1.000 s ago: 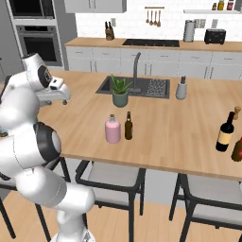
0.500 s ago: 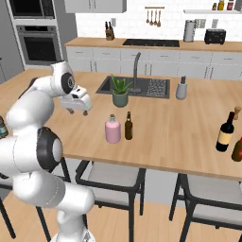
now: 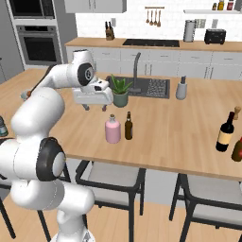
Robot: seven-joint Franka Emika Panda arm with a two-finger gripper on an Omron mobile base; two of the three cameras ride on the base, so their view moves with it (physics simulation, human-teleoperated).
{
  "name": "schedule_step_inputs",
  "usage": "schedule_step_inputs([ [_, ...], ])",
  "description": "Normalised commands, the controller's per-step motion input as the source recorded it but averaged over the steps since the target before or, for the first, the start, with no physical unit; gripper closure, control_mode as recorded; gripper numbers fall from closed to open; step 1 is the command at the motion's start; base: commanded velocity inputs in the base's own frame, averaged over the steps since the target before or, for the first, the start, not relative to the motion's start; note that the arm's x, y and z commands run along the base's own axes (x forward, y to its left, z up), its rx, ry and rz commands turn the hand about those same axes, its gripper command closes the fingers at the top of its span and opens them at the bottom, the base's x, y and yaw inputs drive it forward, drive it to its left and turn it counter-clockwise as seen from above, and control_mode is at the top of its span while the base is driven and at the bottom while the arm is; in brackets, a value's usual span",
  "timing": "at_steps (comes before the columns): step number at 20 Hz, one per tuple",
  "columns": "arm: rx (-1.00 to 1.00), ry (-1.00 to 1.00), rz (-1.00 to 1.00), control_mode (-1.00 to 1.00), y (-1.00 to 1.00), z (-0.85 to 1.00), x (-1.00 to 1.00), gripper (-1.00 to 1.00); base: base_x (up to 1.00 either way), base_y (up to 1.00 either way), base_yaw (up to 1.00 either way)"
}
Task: Move the plastic bottles in the middle to the plastics group, and the glass bottles in the middle to the glass group.
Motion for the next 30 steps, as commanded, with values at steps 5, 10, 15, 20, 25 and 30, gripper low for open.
schedule_step_inputs([
  [5, 0.1, -0.09, 0.2, -1.0, -0.24, -0.1, 0.15, -1.0, 0.0, 0.0, 0.0],
  [10, 0.07, 0.0, 0.23, -1.0, -0.06, -0.32, 0.31, -1.0, 0.0, 0.0, 0.0],
  [15, 0.01, 0.0, 0.13, -1.0, 0.02, -0.18, 0.65, -1.0, 0.0, 0.0, 0.0],
  [20, 0.0, -0.01, 0.09, -1.0, 0.0, -0.2, 0.58, -1.0, 0.0, 0.0, 0.0],
  [25, 0.0, -0.15, 0.01, -1.0, 0.0, -0.32, 0.18, -1.0, 0.0, 0.0, 0.0],
  [30, 0.0, -0.15, 0.0, -1.0, 0.0, -0.39, 0.2, -1.0, 0.0, 0.0, 0.0],
])
